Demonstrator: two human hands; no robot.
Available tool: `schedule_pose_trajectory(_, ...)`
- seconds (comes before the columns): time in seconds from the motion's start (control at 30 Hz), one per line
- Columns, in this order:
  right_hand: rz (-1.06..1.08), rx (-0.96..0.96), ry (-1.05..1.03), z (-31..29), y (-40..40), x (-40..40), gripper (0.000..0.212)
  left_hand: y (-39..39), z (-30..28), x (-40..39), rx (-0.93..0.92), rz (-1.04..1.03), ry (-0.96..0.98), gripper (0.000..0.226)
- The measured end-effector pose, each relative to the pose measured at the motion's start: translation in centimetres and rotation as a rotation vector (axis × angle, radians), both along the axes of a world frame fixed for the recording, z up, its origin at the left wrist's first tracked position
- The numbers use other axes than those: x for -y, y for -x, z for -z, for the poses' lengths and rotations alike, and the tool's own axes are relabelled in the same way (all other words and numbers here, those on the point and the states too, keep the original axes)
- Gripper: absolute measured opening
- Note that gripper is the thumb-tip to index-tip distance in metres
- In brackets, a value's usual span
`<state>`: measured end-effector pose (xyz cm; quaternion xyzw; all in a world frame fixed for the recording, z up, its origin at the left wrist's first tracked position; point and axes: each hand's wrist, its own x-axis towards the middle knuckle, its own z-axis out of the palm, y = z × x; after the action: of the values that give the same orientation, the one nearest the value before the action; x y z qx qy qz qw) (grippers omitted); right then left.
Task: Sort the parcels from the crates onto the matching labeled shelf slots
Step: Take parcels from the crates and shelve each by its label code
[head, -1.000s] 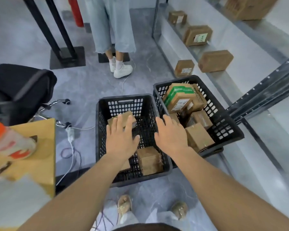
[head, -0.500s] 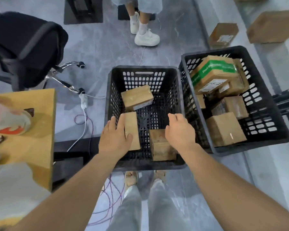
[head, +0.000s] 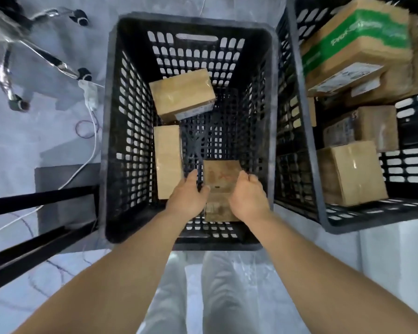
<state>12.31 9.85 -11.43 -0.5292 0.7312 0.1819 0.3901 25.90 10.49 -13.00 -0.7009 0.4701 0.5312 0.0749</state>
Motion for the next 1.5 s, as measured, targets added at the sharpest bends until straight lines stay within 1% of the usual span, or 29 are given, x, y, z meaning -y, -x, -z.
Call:
schedule_pose_trajectory(0.1,0.055,-0.007,-0.076,1.7,-0.2,0.9,0.054,0.8,2.3,0.3,-0.052,-0.099,-0.097,0.062)
schedule_pose_trajectory(0.2,0.118,-0.025,-0.12,2.9,-0.4,1.8,0.051,1.3,3.9,0.2,-0.096,-0.213,-0.206,0.062)
schedule_pose_trajectory(0.3,0.183,0.003,-0.128,3.3,-0.5,2.4,0.032,1.4,4.4,0.1,-0.161,-0.357,-0.273,0.052)
schedule_pose_trajectory(0.37,0.245,0.026,-0.159,3.4,-0.2,2.7,0.028,1.0,4.2,0.1,-0.172,-0.39,-0.277,0.048)
schedule_pose_trajectory(0.47,0.411,0.074,-0.212,3.5,-0.1,2.9,0.026,-0.5,3.9,0.3,-0.16,-0.42,-0.299,0.046)
schedule_pose_trajectory(0.53,0.503,0.113,-0.249,3.6,-0.1,3.0,0.023,-1.5,3.7,0.6,-0.169,-0.428,-0.326,0.052)
schedule_pose_trajectory(0.6,0.496,0.13,-0.276,3.7,-0.3,3.2,0.022,-2.2,3.3,1.0,-0.199,-0.403,-0.336,0.056)
schedule_pose_trajectory(0.7,0.505,0.196,-0.271,3.3,-0.5,3.2,0.024,-3.0,2.0,1.5,-0.255,-0.429,-0.298,0.052)
schedule_pose_trajectory(0.77,0.56,0.26,-0.245,2.7,-0.7,3.1,0.024,-3.5,1.0,1.7,-0.289,-0.507,-0.265,0.035)
schedule_pose_trajectory(0.83,0.618,0.336,-0.201,2.3,-0.9,3.0,0.022,-4.1,0.2,2.2,-0.29,-0.563,-0.213,0.028)
schedule_pose_trajectory(0.87,0.648,0.381,-0.178,1.9,-1.2,3.1,0.027,-4.4,-0.4,2.5,-0.289,-0.574,-0.183,0.027)
schedule_pose_trajectory(0.9,0.679,0.433,-0.147,1.4,-1.4,3.2,0.036,-4.7,-0.9,2.8,-0.296,-0.583,-0.143,0.031)
schedule_pose_trajectory(0.97,0.733,0.516,-0.08,-0.2,-2.0,3.5,0.053,-5.4,-2.2,3.6,-0.31,-0.571,-0.11,0.058)
schedule_pose_trajectory(1.0,0.747,0.549,-0.067,-1.0,-2.2,3.7,0.058,-5.7,-2.7,4.0,-0.322,-0.54,-0.112,0.067)
schedule_pose_trajectory(1.1,0.717,0.606,-0.088,-2.4,-2.8,4.4,0.061,-6.7,-4.2,5.0,-0.359,-0.504,-0.084,0.07)
schedule_pose_trajectory(1.2,0.723,0.564,-0.077,-3.2,-3.5,5.0,0.075,-7.5,-4.7,5.4,-0.349,-0.587,-0.06,0.078)
schedule_pose_trajectory(1.23,0.715,0.565,-0.053,-3.4,-3.6,5.0,0.071,-7.6,-5.0,5.5,-0.348,-0.615,-0.033,0.075)
schedule_pose_trajectory(1.3,0.718,0.594,0.036,-3.9,-3.6,4.9,0.041,-7.8,-5.4,5.5,-0.337,-0.692,0.006,0.065)
schedule_pose_trajectory(1.33,0.722,0.614,0.068,-3.8,-3.4,4.8,0.033,-7.9,-5.5,5.5,-0.324,-0.714,0.018,0.065)
schedule_pose_trajectory(1.37,0.714,0.641,0.087,-3.6,-3.3,4.7,0.039,-8.1,-5.6,5.4,-0.312,-0.724,0.028,0.067)
schedule_pose_trajectory(1.4,0.7,0.665,0.087,-3.4,-3.1,4.5,0.052,-8.2,-5.7,5.3,-0.308,-0.727,0.035,0.065)
schedule_pose_trajectory(1.43,0.685,0.692,0.074,-3.3,-3.1,4.3,0.062,-8.4,-5.7,5.2,-0.309,-0.717,0.041,0.058)
schedule_pose_trajectory(1.47,0.672,0.705,0.052,-3.0,-3.2,4.1,0.064,-8.5,-5.6,5.0,-0.307,-0.689,0.03,0.049)
schedule_pose_trajectory(1.5,0.671,0.714,0.032,-2.6,-3.3,3.8,0.06,-8.6,-5.4,4.8,-0.307,-0.652,0.01,0.041)
